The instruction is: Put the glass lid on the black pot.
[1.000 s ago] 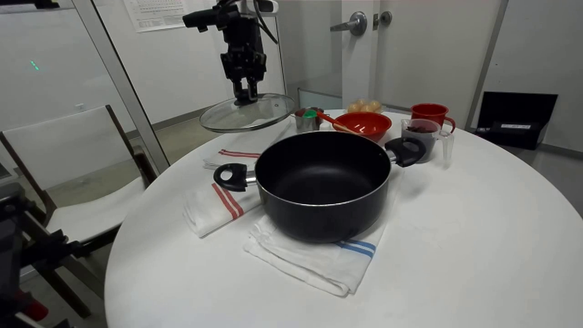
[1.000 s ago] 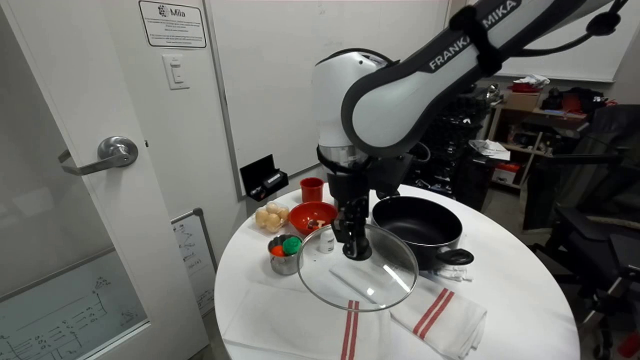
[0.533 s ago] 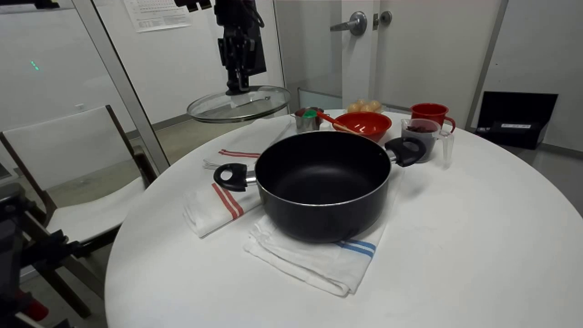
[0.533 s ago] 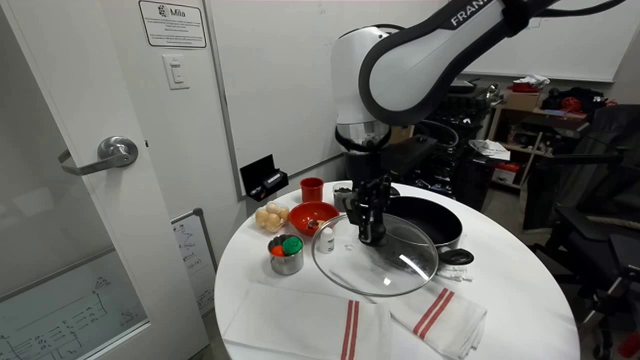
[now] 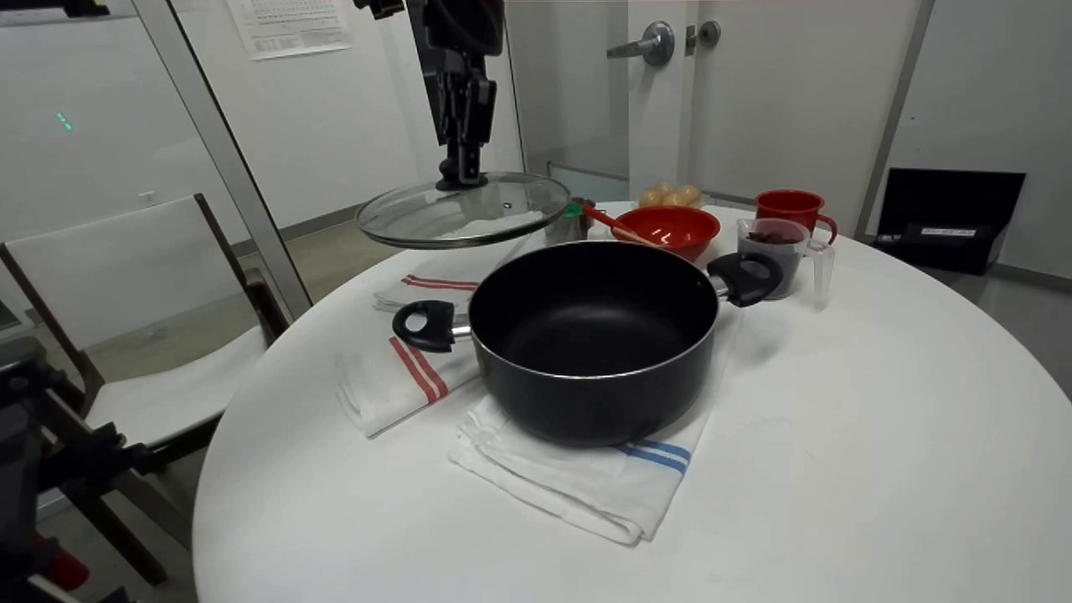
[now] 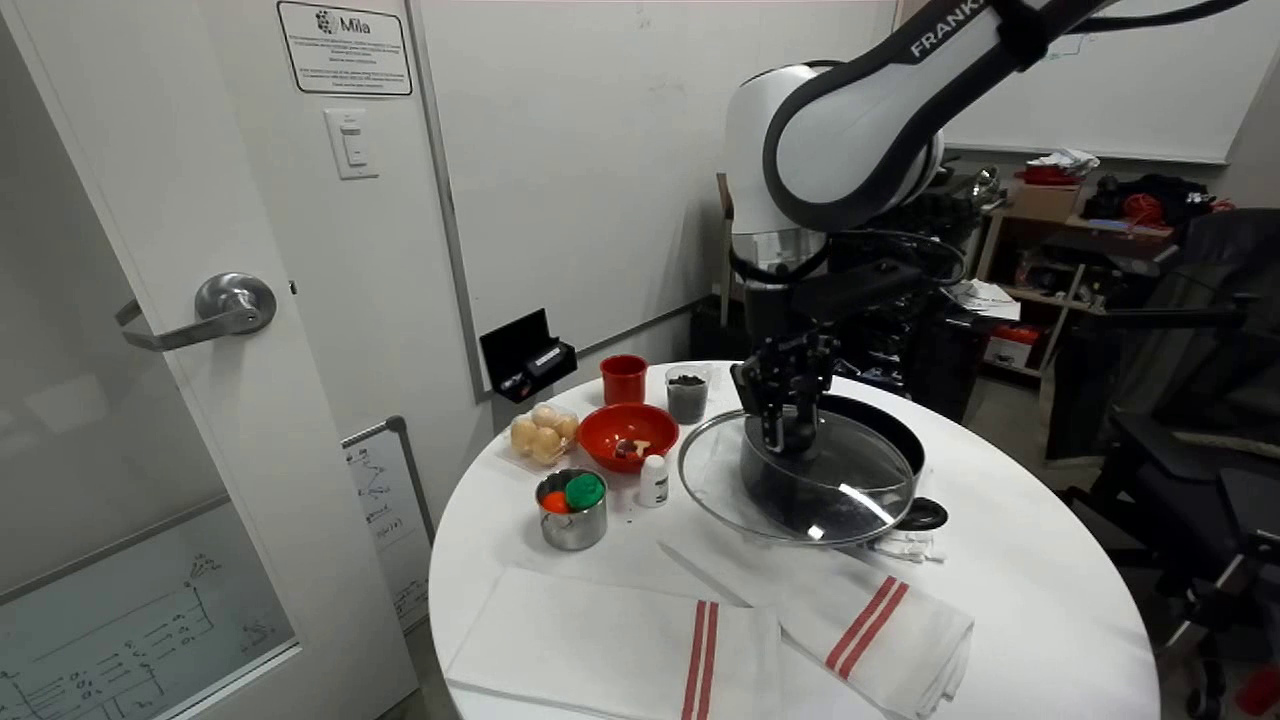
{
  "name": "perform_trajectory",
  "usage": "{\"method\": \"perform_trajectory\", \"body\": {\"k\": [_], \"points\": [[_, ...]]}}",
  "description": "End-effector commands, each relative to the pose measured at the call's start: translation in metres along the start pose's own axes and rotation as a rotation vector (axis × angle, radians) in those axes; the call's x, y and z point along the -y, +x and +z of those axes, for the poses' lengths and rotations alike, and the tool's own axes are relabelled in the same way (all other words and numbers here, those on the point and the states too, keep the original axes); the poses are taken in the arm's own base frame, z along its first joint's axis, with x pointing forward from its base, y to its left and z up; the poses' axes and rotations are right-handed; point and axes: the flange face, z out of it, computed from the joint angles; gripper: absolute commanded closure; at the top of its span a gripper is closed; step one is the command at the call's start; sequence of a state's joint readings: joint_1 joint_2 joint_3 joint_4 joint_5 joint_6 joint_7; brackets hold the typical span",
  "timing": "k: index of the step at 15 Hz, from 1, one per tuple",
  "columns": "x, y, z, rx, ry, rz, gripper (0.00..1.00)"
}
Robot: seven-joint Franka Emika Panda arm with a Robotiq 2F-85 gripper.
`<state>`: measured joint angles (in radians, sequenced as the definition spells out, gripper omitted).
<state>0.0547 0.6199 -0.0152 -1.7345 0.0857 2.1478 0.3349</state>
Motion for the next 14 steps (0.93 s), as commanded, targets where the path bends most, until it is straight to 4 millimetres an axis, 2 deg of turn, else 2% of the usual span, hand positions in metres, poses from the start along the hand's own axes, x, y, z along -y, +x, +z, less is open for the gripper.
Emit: {"method": "perform_trajectory", "body": {"k": [1,9,14], "points": [[-0.033,0.001,-0.009,-0.001,0.052,0.118,0.75],[-0.104,0.022,-0.002,0.005,0.112,0.334,0.75],[-0.137,0.029,0.001,0.004,0.104,0.460,0.75]]}}
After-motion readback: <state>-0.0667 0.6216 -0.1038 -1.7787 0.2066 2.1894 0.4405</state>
